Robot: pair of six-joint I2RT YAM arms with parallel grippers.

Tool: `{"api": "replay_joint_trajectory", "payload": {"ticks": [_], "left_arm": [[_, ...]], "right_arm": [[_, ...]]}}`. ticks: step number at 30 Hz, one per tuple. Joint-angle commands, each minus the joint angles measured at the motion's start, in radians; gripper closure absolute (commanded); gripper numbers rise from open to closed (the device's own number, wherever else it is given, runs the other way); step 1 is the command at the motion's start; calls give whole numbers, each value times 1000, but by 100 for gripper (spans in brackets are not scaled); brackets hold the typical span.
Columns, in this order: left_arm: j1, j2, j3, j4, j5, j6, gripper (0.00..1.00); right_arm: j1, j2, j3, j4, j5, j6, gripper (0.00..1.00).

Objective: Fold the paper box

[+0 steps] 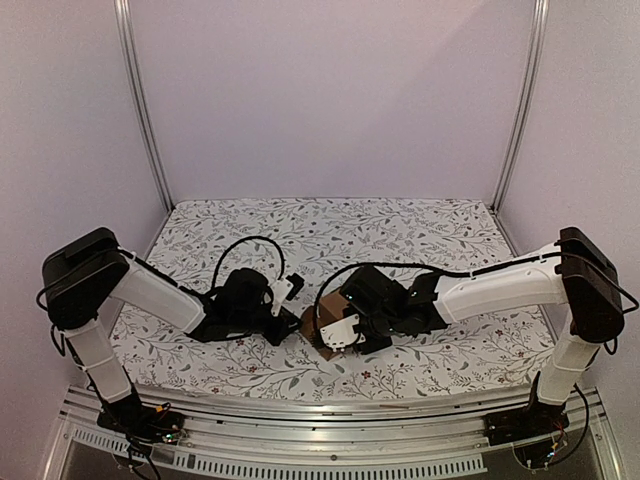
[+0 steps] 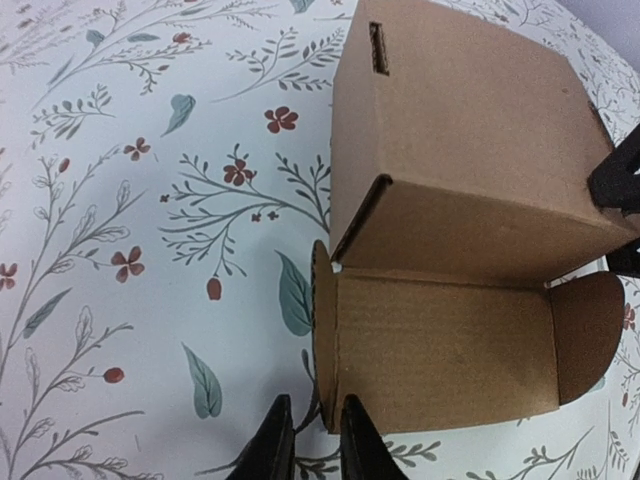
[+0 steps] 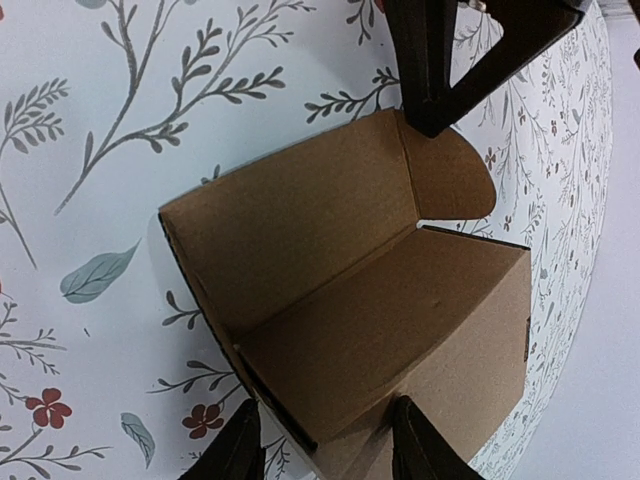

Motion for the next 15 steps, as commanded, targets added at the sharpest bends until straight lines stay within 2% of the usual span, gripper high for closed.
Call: {"api": "replay_joint_trajectory", "payload": {"ticks": [1, 7, 15], "left_arm": [[18, 21, 14, 2, 15, -2, 84], [21, 40, 35, -4, 34, 6, 87], [25, 56, 56, -27, 49, 9, 96]], "right_arm": [[13, 83, -47, -174, -98, 13, 58], [13, 84, -46, -175, -98, 14, 59], [13, 89, -43, -178, -98, 14, 59]]}}
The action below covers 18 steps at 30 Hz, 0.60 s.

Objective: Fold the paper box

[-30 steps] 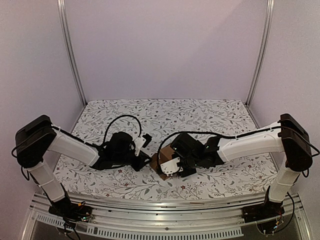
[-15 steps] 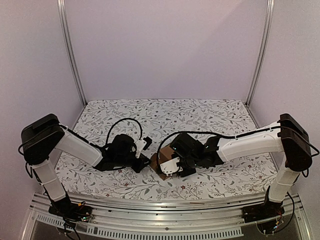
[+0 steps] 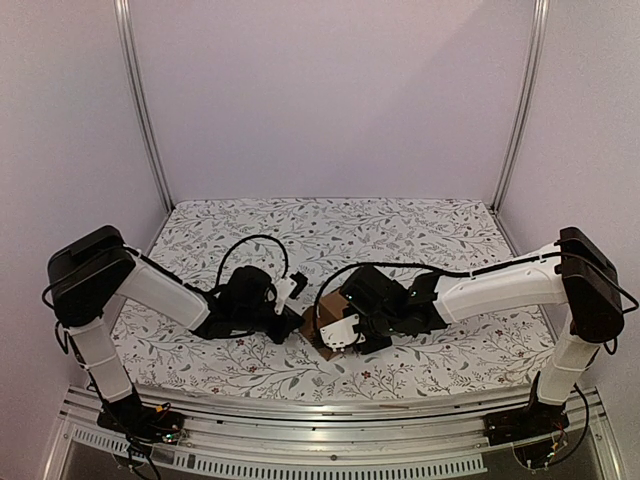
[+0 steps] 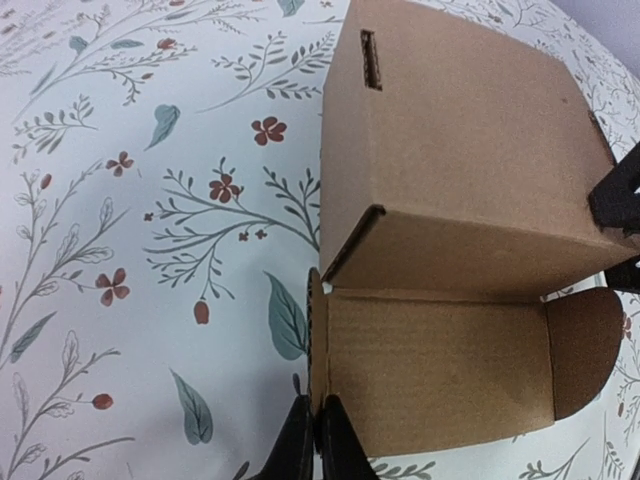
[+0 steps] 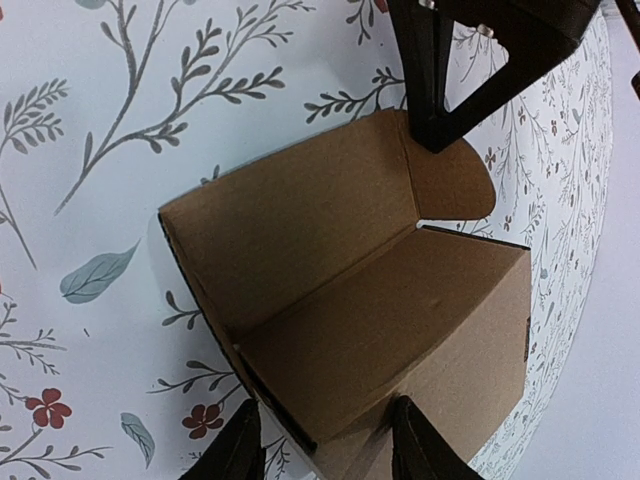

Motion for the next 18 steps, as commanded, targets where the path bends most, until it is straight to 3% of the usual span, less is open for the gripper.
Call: {"api": "replay_joint_trajectory", "payload": {"ticks": [1, 18], "left_arm": [[18, 23, 26, -29, 17, 8, 97], [18, 0, 187, -293, 38, 21, 100]], "right_arm": [[13, 88, -46, -177, -98, 12, 59], [14, 91, -46, -178, -108, 10, 58]]}}
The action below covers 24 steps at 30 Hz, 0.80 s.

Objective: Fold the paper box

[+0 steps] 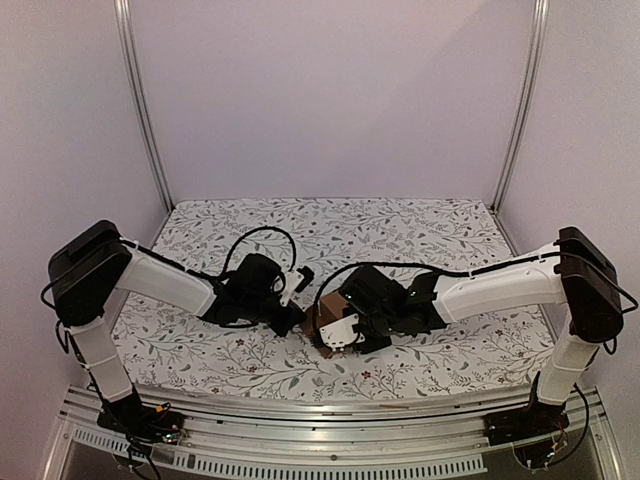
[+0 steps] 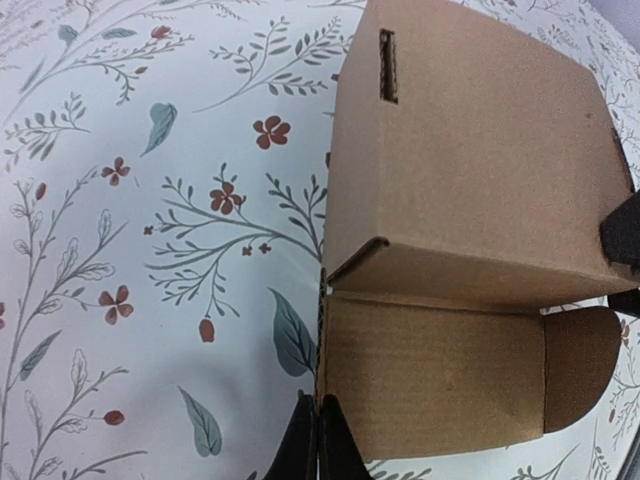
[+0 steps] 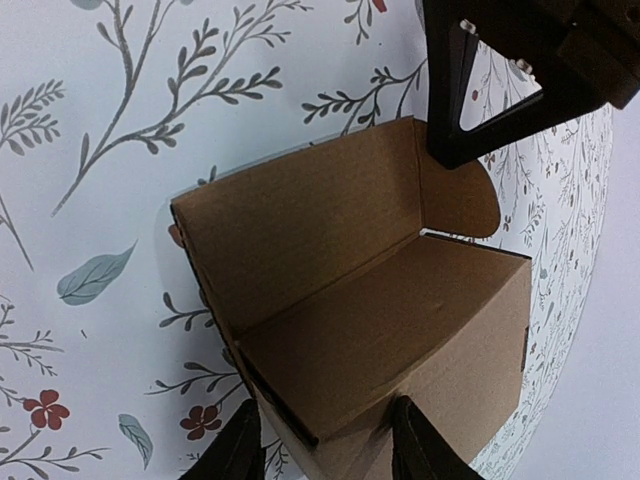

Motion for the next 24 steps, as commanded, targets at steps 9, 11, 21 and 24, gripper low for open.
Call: {"api": "replay_joint_trajectory", "payload": {"ticks": [9, 11, 21, 24], "left_arm": [[10, -4, 82, -117, 32, 17, 100], [10, 3, 84, -120, 32, 19, 100], [10, -9, 106, -162, 43, 6, 100], [10, -12, 116, -180, 44, 7, 100]], "right_arm": [[13, 83, -51, -202, -153, -1, 54], [13, 84, -51, -205, -155, -4, 53], [15, 128, 6, -230, -148, 57, 59], [18, 145, 15, -230, -142, 71, 59]]}}
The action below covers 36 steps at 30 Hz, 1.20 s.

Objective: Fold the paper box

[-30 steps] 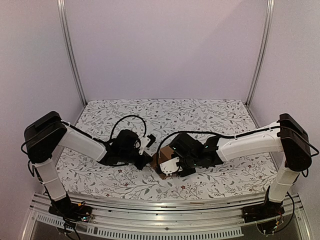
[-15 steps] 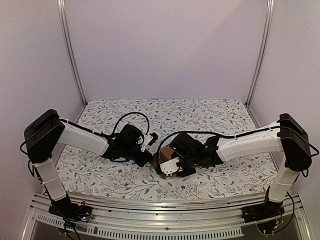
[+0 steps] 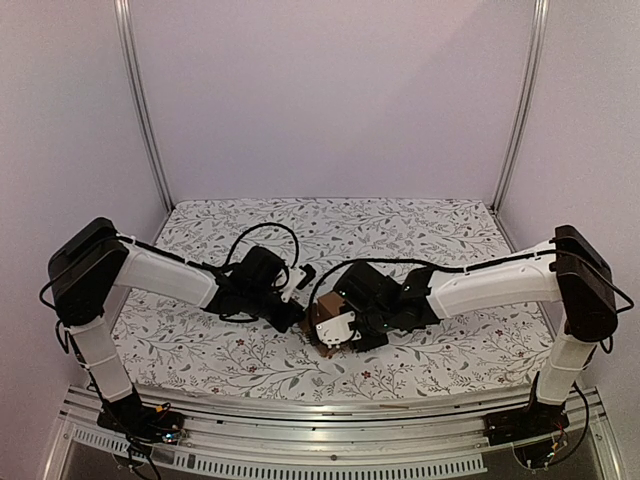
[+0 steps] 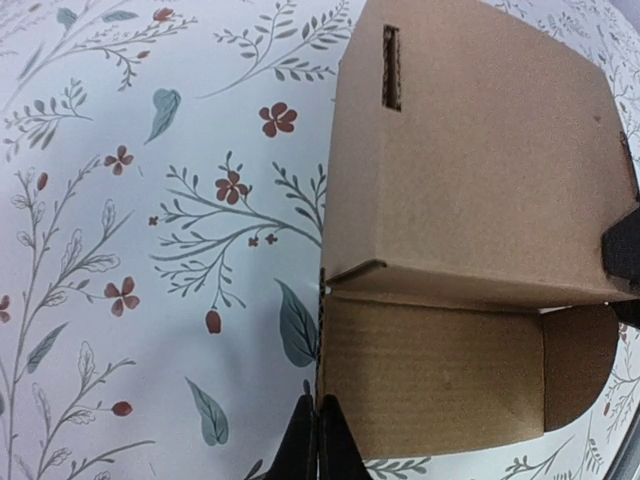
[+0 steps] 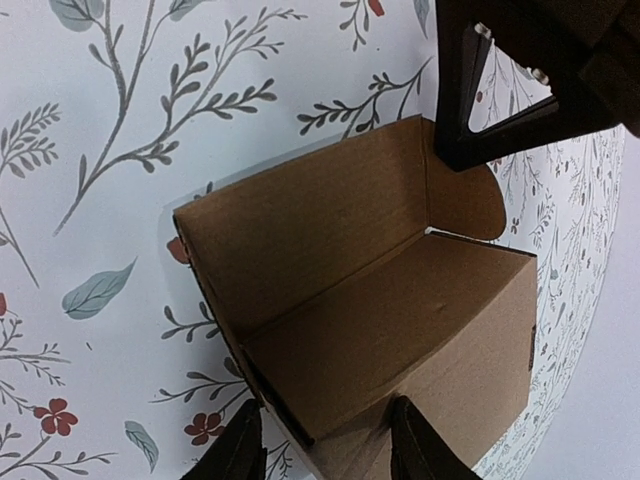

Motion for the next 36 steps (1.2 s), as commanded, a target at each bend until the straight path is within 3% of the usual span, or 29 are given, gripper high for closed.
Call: {"api": "replay_joint_trajectory", "payload": {"ticks": [1, 7, 20, 36], "left_arm": [[5, -13, 36, -22, 36, 3, 100], [5, -15, 49, -38, 41, 8, 100], [13, -13, 57, -38, 53, 19, 100], [13, 12, 198, -243, 62, 24, 100]], "right_arm": [[20, 119, -45, -165, -123, 43, 59], [22, 144, -17, -176, -94, 81, 63], [22, 158, -1, -207, -109, 96, 61], [23, 175, 5, -205, -97, 98, 64]]}}
